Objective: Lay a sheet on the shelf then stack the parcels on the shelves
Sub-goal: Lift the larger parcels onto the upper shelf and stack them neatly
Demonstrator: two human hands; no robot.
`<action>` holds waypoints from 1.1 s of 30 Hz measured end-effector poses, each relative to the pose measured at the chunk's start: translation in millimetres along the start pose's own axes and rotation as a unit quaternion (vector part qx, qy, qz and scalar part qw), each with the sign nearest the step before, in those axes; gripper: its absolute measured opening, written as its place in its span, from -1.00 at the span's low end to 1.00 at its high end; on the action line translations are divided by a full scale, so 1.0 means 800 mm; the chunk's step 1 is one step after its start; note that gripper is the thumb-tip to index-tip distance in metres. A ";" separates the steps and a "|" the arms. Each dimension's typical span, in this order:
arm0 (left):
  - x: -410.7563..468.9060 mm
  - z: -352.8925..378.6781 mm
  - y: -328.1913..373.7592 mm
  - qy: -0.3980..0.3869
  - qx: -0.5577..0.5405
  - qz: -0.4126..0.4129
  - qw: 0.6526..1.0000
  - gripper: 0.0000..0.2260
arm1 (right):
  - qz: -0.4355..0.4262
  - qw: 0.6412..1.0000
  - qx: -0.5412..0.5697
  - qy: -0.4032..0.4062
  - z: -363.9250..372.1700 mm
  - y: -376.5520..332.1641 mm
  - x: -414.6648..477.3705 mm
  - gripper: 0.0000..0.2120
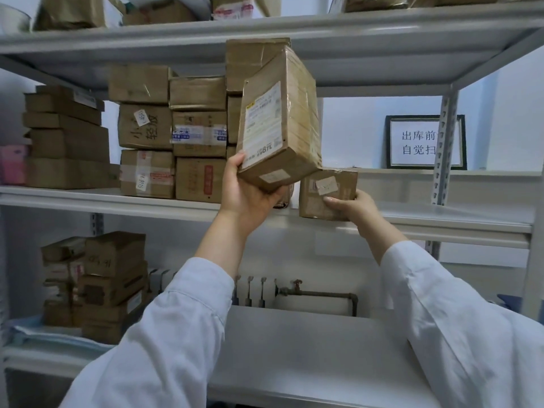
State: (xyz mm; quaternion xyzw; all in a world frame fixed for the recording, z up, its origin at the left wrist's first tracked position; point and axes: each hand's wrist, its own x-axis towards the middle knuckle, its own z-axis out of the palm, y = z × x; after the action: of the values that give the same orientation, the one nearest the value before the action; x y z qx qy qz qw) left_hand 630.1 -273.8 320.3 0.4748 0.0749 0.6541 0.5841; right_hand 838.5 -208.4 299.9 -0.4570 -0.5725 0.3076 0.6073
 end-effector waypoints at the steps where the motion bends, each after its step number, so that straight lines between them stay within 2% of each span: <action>1: 0.003 0.004 0.001 -0.002 0.003 -0.003 1.000 -0.71 | -0.009 1.000 -0.012 0.005 0.000 0.003 0.003 -0.67; 6: 0.020 0.021 0.002 0.001 0.033 -0.012 0.999 -0.71 | -0.029 0.994 -0.103 0.039 0.004 0.018 0.034 -0.66; 11: 0.042 0.043 0.000 0.027 0.098 -0.041 0.994 -0.67 | -0.016 0.979 -0.199 0.027 0.023 0.024 0.054 -0.24; 14: 0.054 0.056 -0.001 0.037 0.147 -0.066 0.986 -0.65 | -0.015 0.975 -0.221 -0.012 0.027 0.030 0.069 -0.13; 16: 0.061 0.062 -0.003 0.044 0.171 -0.075 0.982 -0.65 | -0.015 0.990 -0.143 -0.007 0.026 0.022 0.067 -0.09; 18: 0.068 0.067 -0.005 0.054 0.195 -0.078 0.976 -0.65 | -0.054 0.996 0.040 0.060 0.019 0.006 0.056 -0.27; 20: 0.075 0.073 -0.010 0.051 0.221 -0.079 0.971 -0.61 | -0.125 0.961 0.188 0.159 0.005 -0.008 0.053 -0.44; 21: 0.079 0.076 -0.015 0.046 0.233 -0.076 0.968 -0.58 | -0.147 0.947 0.231 0.171 0.000 -0.017 0.049 -0.49; 23: 0.081 0.080 -0.024 0.034 0.250 -0.074 0.965 -0.58 | -0.167 0.933 0.284 0.147 -0.005 -0.031 0.047 -0.53; 27: 0.088 0.088 -0.040 0.038 0.244 -0.084 0.965 -0.61 | -0.186 0.923 0.322 0.100 -0.011 -0.048 0.044 -0.52; 30: 0.098 0.095 -0.038 0.065 0.268 -0.075 0.958 -0.65 | -0.201 0.935 0.282 0.074 -0.013 -0.042 0.048 -0.43; 33: 0.109 0.097 -0.030 0.082 0.289 -0.051 0.952 -0.47 | -0.232 0.954 0.188 0.012 -0.009 -0.038 0.053 -0.38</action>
State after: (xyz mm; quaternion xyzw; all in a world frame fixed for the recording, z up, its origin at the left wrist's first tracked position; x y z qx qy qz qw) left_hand 713.2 -228.6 392.8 0.5639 0.3328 0.6100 0.4462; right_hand 847.6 -183.5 345.4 -0.1923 -0.5872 0.2546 0.7439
